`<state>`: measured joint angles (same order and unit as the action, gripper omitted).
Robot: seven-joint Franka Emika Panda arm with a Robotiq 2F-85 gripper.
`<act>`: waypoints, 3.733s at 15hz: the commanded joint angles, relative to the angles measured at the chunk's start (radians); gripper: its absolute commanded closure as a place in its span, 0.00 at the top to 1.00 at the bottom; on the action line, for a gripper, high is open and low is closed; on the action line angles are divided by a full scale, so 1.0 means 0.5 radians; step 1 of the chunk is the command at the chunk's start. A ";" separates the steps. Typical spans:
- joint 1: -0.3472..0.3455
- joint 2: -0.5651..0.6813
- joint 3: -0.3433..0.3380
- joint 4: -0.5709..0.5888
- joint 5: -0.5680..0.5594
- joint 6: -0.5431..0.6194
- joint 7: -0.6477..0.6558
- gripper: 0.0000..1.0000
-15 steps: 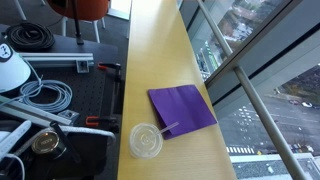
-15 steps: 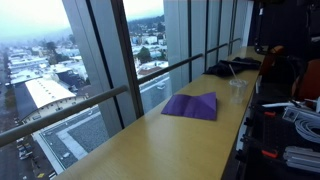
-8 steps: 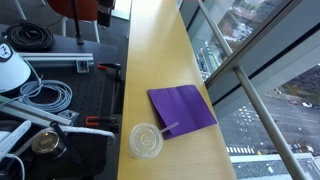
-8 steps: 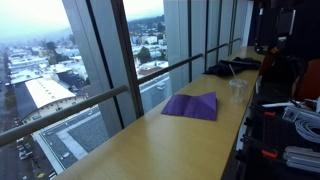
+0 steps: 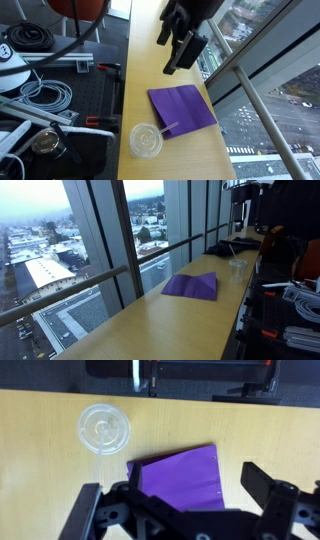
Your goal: Open the file
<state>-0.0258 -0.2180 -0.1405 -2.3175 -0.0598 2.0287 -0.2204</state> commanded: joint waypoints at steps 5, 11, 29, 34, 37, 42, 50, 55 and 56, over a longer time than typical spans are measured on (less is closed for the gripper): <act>-0.165 1.036 0.003 0.958 0.255 -0.079 -0.502 1.00; -0.315 1.628 0.136 1.539 0.226 -0.152 -0.506 1.00; -0.352 2.115 0.163 1.694 0.173 -0.283 -0.194 1.00; -0.370 2.147 0.162 1.713 0.177 -0.307 -0.187 0.56; -0.370 2.127 0.161 1.695 0.176 -0.305 -0.179 0.34; -0.310 1.901 0.134 1.480 0.111 -0.165 -0.115 0.00; -0.026 1.249 0.002 0.814 -0.494 0.319 0.313 0.00; 0.194 0.764 -0.039 0.288 -1.197 0.511 0.838 0.00; 0.230 0.679 -0.014 0.180 -1.362 0.535 0.984 0.00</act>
<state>0.0238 0.2890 -0.1425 -2.0338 -0.5549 2.2386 0.1086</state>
